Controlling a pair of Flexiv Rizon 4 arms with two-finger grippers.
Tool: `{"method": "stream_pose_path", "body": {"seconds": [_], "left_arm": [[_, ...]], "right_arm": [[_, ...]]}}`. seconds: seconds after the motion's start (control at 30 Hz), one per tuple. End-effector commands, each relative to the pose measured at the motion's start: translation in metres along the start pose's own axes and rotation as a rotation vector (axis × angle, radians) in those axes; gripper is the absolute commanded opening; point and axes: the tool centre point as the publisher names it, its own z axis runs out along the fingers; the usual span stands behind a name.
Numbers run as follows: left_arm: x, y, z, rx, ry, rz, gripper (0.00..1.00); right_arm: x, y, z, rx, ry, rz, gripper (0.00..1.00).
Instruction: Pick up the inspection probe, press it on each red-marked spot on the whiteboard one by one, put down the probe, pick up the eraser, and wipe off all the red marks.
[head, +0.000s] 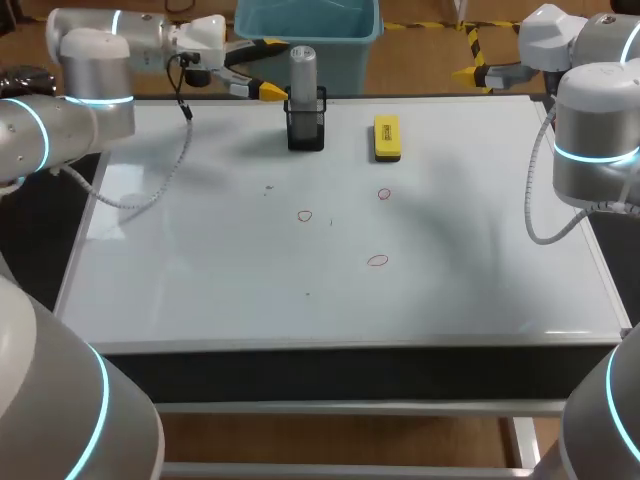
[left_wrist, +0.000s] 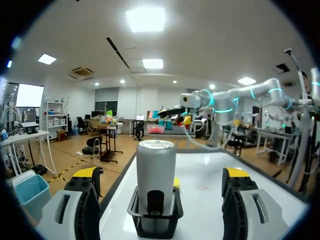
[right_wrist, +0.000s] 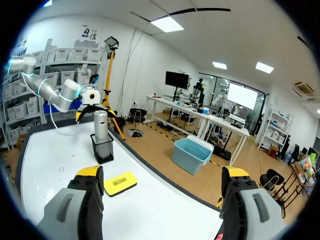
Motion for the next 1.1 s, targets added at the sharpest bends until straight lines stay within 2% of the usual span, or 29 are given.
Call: {"method": "stream_pose_path", "body": {"seconds": [0.03, 0.33, 0.63, 1.1], "left_arm": [[-0.004, 0.009, 0.01, 0.022, 0.105, 0.002, 1.0], [0.009, 0.014, 0.038, 0.058, 0.067, -0.002, 1.0], [0.001, 0.018, 0.061, 0.074, 0.045, 0.014, 1.0], [0.007, 0.01, 0.052, 0.048, 0.017, 0.033, 1.0]], "right_arm": [[0.0, 0.0, 0.0, 0.001, 0.001, 0.0, 1.0], [0.0, 0.0, 0.0, 0.001, 0.001, 0.0, 1.0], [0.0, 0.0, 0.0, 0.001, 0.001, 0.0, 1.0], [0.0, 0.0, 0.0, 0.001, 0.001, 0.0, 1.0]]}}
